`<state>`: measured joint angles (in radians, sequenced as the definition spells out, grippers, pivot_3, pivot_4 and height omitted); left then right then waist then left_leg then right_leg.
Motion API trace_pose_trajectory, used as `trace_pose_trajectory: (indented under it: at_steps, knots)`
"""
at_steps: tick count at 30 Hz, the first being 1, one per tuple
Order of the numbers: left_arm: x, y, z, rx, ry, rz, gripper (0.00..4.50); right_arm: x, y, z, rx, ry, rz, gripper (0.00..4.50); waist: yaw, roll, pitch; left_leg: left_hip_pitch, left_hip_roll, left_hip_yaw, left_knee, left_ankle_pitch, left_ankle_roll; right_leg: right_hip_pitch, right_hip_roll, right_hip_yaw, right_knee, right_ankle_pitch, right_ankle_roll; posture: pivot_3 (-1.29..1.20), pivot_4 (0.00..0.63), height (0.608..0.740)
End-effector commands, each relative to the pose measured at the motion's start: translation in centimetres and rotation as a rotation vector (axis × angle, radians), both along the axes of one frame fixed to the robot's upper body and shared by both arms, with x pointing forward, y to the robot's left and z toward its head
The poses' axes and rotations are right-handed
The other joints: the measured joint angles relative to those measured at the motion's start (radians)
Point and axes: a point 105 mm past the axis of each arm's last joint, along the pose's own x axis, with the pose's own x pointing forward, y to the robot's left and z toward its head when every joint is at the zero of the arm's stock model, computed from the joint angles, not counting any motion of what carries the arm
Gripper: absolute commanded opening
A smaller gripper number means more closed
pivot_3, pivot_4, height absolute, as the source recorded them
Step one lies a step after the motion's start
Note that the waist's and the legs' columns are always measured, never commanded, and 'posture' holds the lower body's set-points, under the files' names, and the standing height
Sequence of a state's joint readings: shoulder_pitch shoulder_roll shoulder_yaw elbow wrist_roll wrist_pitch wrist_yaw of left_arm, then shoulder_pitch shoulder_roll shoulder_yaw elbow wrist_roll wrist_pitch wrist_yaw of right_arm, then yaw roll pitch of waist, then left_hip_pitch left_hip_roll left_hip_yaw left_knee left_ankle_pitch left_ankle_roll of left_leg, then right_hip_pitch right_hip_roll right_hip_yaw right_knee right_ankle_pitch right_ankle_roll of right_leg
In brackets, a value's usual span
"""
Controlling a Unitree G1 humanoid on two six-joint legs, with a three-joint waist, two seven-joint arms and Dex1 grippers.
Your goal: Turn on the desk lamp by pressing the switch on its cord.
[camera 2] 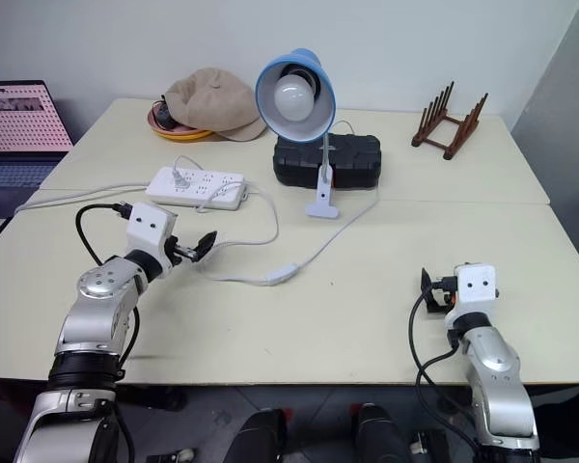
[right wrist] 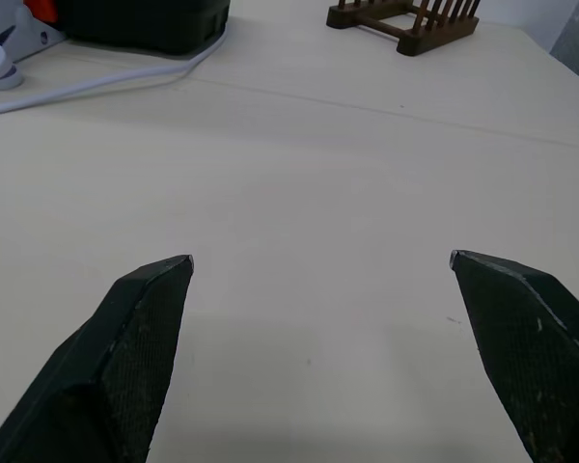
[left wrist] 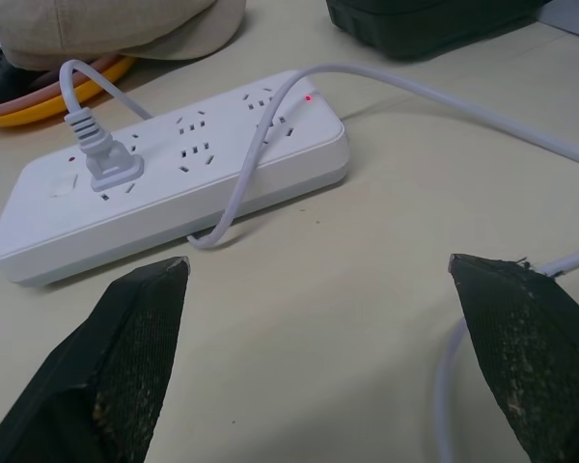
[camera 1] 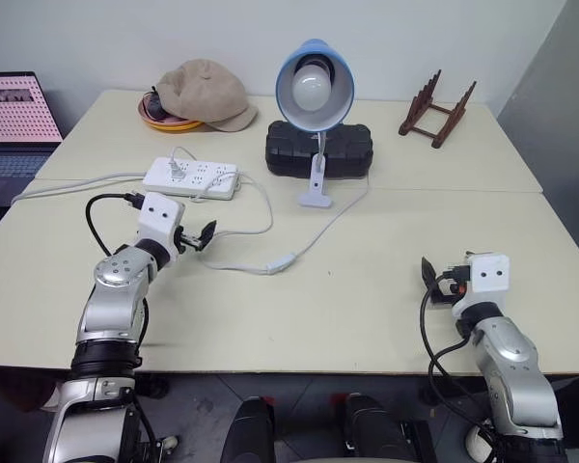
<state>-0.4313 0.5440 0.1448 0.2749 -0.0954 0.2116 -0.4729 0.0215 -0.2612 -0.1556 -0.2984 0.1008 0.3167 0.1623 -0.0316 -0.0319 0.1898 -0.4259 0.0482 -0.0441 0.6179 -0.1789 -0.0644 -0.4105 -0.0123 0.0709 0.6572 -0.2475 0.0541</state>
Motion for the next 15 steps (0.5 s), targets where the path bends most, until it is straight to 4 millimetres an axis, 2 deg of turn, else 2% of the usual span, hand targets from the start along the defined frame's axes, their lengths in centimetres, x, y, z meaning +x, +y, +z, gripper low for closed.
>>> trace_pose_trajectory:
  at_steps: [1, 8, 12, 15]
  knots:
    - [-0.2, 0.0, 1.6, 0.013, -0.045, -0.009, 4.50, 0.1, 0.1, 1.0, -0.011, -0.036, 0.007, 4.48, 0.000, 0.000, 0.000, 0.000, 0.000, 0.000, 0.000, 0.000, 0.000, 0.000, 0.000, 0.000, 0.000, 0.000, 0.000, 0.00, 0.150, 0.740]
    - [-0.4, -0.7, 2.8, 0.032, -0.049, -0.080, 4.50, 0.1, 1.2, 1.3, -0.024, -0.040, 0.071, 4.48, 0.000, 0.000, 0.000, 0.000, 0.000, 0.000, 0.000, 0.000, 0.000, 0.000, 0.000, 0.000, 0.000, 0.000, 0.000, 0.00, 0.150, 0.740]
    - [-1.4, -2.1, 4.5, 0.083, 0.008, -0.257, 4.50, -0.3, 2.3, 2.2, -0.053, -0.011, 0.261, 4.48, 0.000, 0.000, 0.000, 0.000, 0.000, 0.000, 0.000, 0.000, 0.000, 0.000, 0.000, 0.000, 0.000, 0.000, 0.000, 0.00, 0.150, 0.740]
    - [-2.3, -3.0, 4.8, 0.124, 0.070, -0.370, 4.50, -0.9, 3.4, 2.6, -0.047, 0.023, 0.406, 4.48, 0.000, 0.000, 0.000, 0.000, 0.000, 0.000, 0.000, 0.000, 0.000, 0.000, 0.000, 0.000, 0.000, 0.000, 0.000, 0.00, 0.150, 0.740]
